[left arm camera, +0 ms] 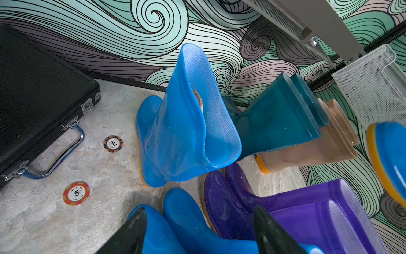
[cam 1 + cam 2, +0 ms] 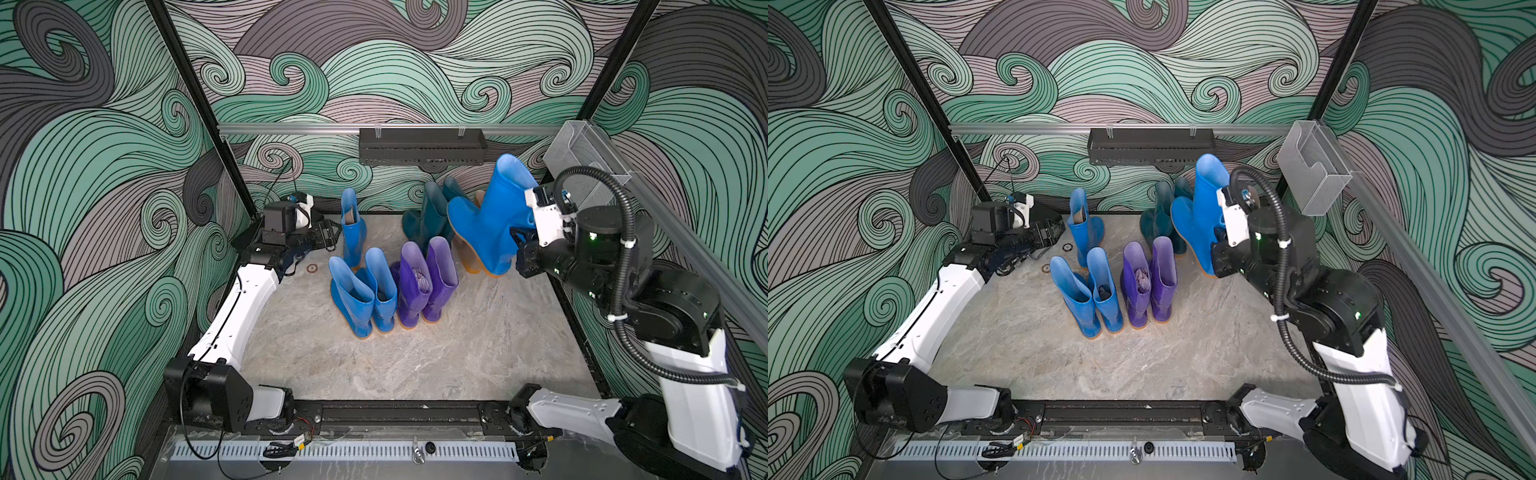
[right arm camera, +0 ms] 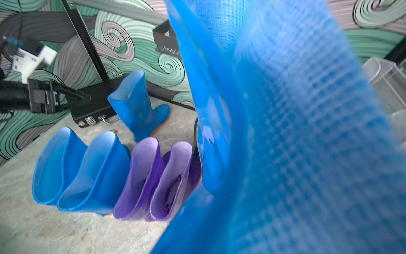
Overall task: Match and arrange rain boots in pairs
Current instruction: Pair a pair of rain boots at the center of the board.
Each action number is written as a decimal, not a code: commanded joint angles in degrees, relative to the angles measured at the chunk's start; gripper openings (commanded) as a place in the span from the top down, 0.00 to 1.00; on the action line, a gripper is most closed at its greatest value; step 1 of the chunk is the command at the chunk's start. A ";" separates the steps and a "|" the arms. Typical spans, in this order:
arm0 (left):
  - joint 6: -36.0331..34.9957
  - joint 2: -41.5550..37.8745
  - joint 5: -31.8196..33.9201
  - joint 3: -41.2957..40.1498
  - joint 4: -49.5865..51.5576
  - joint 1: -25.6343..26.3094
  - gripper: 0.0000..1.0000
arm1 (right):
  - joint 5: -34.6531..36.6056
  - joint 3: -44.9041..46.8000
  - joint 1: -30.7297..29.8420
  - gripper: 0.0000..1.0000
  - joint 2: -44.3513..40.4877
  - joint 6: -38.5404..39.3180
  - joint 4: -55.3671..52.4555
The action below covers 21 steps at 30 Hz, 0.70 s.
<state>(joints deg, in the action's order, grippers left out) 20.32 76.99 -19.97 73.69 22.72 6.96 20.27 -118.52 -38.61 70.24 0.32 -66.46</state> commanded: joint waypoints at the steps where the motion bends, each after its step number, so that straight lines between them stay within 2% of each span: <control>1: 1.01 -0.28 -0.78 -0.03 -0.61 0.51 0.23 | -2.30 -5.43 -0.08 1.00 4.49 6.71 11.76; 8: 1.37 0.24 -0.48 -1.33 -1.15 0.51 0.23 | -6.79 -11.81 1.32 1.00 15.78 8.30 22.82; 12: 1.04 0.68 -0.04 -1.89 -0.90 0.51 0.23 | -9.73 -13.87 2.48 1.00 21.32 6.35 28.67; 21: 0.35 0.61 0.45 -2.50 -0.64 0.51 0.23 | -11.06 -23.44 3.72 1.00 34.81 2.69 32.62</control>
<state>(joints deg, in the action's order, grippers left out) 21.34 77.49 -19.88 71.44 22.31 7.01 9.37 -137.21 -35.35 105.51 3.84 -44.66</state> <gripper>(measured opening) 0.769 0.071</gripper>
